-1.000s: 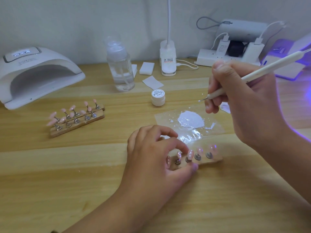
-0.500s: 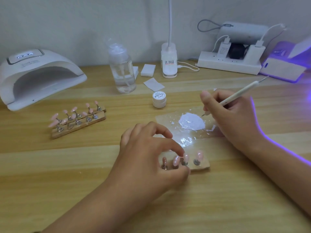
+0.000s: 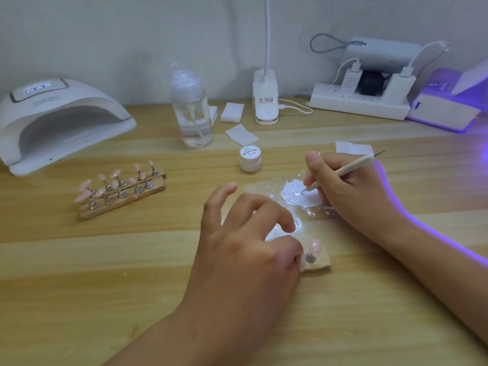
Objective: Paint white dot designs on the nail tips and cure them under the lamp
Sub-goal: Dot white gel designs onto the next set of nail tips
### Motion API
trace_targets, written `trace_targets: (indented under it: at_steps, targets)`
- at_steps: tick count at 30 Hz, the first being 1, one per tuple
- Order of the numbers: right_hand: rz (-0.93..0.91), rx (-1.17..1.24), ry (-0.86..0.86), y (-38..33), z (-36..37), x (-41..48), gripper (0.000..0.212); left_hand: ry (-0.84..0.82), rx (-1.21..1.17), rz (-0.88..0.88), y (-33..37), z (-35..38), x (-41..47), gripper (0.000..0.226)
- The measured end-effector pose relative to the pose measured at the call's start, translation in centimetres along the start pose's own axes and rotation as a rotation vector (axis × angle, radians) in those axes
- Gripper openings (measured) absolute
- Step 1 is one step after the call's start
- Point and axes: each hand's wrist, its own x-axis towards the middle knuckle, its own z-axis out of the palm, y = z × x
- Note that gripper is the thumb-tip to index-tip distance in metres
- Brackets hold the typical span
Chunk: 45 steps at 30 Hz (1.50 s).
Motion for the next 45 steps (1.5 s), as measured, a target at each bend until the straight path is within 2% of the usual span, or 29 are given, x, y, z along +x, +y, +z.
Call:
trace_targets:
  at_steps: [2,4,8,12,16,20,26,30,35,45]
  targets:
    - [-0.001,-0.006,0.000,0.0,0.0,0.0,0.048,0.040,-0.013,0.022,0.0,0.0,-0.1,0.029]
    - [0.001,0.041,0.026,-0.1,-0.1,0.0,0.047,0.085,-0.110,-0.003,0.1,-0.2,0.0,0.023]
    - [0.020,0.175,0.099,-0.3,-0.1,0.1,0.047,0.173,-0.397,-0.222,-0.7,-0.9,0.6,0.008]
    - [-0.025,0.229,0.140,-0.4,-0.2,0.0,0.047,0.103,-0.703,-0.470,-2.8,-0.9,1.1,0.008]
    - [-0.083,0.291,0.183,-0.9,-0.6,0.1,0.048,0.042,-0.920,-0.587,-4.4,0.0,1.0,0.005]
    - [-0.110,0.358,0.143,-2.5,-0.5,-0.3,0.039,0.009,-1.000,-0.587,-4.9,0.6,0.8,0.012]
    - [-0.113,0.498,-0.129,-4.3,0.9,-1.8,0.031,-0.033,-0.987,-0.499,-5.0,0.6,0.6,0.010]
    - [-0.059,0.460,-0.221,-4.7,1.2,-2.4,0.031,-0.043,-1.007,-0.457,-4.7,0.5,0.5,0.006]
    - [-0.047,0.386,-0.247,-5.1,1.1,-2.6,0.032,-0.046,-0.960,-0.415,-4.8,0.7,0.5,0.007]
    - [-0.046,0.392,-0.237,-5.4,1.3,-2.8,0.030,-0.059,-0.947,-0.389,-4.8,0.5,0.6,0.007]
